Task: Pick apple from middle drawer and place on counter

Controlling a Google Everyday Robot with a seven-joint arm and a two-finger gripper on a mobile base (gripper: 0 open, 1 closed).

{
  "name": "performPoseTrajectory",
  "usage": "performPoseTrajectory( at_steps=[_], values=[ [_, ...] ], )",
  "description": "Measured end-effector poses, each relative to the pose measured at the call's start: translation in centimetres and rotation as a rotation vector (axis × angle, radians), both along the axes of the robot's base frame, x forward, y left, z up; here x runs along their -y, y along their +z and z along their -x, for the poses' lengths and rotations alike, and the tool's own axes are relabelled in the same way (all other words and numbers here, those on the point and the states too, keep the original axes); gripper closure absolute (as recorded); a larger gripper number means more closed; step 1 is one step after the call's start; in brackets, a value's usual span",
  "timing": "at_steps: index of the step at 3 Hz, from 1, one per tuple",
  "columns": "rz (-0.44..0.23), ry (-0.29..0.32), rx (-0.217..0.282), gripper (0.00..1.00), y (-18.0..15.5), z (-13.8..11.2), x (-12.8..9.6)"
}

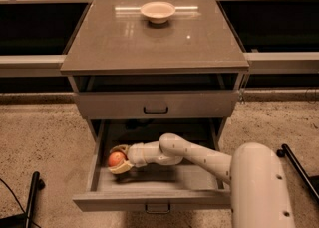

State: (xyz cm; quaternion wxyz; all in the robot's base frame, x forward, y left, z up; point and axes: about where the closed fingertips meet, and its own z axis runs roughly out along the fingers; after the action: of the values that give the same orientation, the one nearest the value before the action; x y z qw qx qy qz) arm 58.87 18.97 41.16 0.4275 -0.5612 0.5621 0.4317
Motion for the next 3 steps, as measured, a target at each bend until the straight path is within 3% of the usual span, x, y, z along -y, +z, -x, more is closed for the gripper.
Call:
performPoseTrajectory(
  at_steps=[1, 2, 3],
  values=[
    [-0.091, 0.058, 0.134, 1.00, 6.3, 4.5, 1.5],
    [-0.177, 0.127, 0.305, 1.00, 14.8, 9.5, 4.8],
    [-0.214, 0.138, 0.402, 1.00, 22.3, 11.4, 9.9]
  ],
)
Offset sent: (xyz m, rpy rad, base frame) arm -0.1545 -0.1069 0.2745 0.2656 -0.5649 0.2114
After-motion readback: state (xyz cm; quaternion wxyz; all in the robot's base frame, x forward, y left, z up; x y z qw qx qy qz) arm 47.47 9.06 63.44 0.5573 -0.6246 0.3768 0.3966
